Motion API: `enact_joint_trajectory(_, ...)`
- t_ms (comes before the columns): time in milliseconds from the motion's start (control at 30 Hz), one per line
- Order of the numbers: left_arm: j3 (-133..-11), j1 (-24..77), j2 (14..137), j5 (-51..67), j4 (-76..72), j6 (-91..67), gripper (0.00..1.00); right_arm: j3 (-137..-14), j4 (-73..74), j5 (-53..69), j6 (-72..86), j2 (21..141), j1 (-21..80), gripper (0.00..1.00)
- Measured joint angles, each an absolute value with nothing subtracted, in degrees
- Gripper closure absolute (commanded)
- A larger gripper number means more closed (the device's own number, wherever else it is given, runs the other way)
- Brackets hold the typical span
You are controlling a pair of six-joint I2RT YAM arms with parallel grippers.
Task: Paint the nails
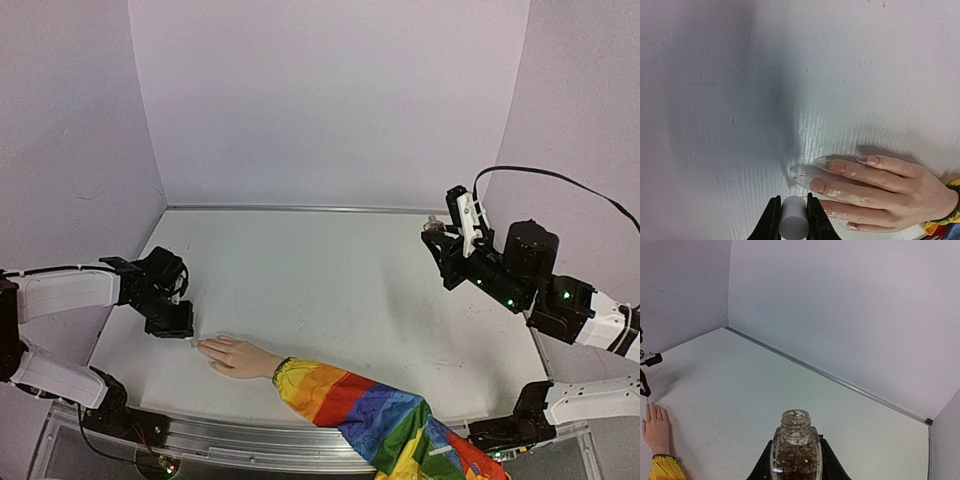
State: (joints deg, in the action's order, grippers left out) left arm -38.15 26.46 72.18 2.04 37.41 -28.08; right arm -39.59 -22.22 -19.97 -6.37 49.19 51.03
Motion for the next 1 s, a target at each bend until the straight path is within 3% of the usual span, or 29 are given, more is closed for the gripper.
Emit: enact_joint_trajectory(1000,-38.63,26.46,67.96,6.48,37.63,-28.56,1.00,-39.59,-22.22,-19.27,-6.39,49.47,51.03,1.00)
